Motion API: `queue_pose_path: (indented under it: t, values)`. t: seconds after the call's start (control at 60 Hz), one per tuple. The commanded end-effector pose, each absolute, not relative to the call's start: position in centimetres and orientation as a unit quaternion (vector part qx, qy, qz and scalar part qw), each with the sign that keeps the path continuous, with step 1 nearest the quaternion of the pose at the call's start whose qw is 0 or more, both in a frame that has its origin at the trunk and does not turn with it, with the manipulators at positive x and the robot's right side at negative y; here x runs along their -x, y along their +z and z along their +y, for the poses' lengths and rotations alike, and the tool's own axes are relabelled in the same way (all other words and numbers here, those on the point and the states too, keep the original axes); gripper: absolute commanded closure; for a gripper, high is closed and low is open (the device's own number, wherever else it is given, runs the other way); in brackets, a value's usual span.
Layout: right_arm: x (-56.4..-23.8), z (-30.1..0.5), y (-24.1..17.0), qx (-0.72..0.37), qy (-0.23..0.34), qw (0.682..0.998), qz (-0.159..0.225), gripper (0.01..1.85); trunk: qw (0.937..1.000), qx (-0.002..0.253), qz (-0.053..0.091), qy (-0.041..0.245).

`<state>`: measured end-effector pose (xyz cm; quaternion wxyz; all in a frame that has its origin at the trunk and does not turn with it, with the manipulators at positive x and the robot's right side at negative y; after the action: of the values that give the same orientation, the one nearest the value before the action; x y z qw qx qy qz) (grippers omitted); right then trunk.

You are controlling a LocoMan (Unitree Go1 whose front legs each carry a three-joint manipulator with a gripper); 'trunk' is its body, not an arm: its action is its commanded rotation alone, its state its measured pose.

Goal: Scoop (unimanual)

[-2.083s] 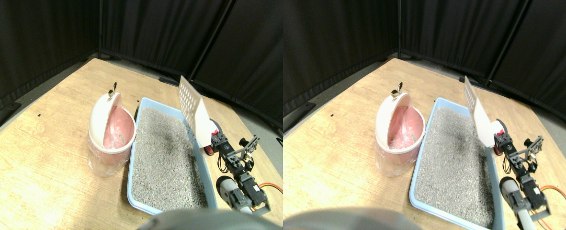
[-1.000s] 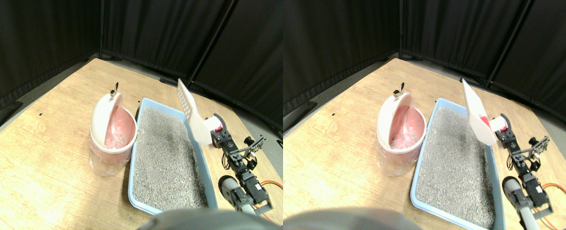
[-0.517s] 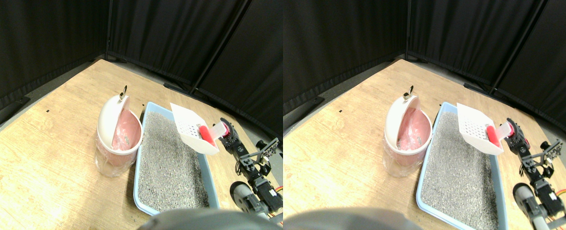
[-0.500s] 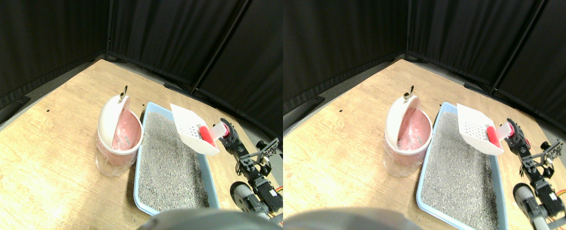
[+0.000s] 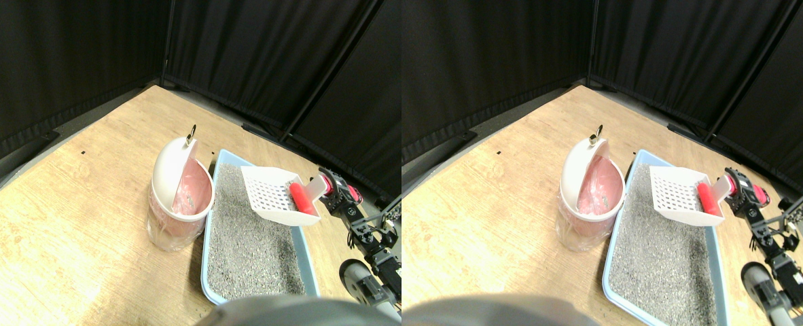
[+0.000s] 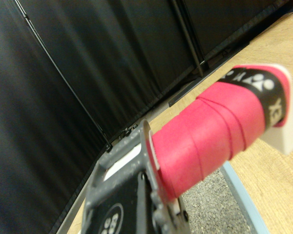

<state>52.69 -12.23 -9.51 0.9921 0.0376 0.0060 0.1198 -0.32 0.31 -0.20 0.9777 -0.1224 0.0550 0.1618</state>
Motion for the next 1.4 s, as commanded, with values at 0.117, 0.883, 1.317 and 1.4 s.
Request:
queue_pose_path:
  t: [0.117,0.883,1.317,1.4]
  values:
    - [-53.0,-11.3,-8.6,-0.018,0.156,0.988,-0.012,1.81,0.9738,0.122,0.058,0.183]
    - [-54.6,-7.3,-8.5,-0.022,0.211,0.977,0.027,1.81,0.968,0.123,0.028,0.217]
    - [-55.3,-5.1,-7.9,0.036,0.254,0.966,0.033,1.81,0.9659,0.126,0.021,0.225]
    - [-55.4,-4.7,-7.8,0.04,0.25,0.967,0.039,1.81,0.9657,0.127,0.019,0.226]
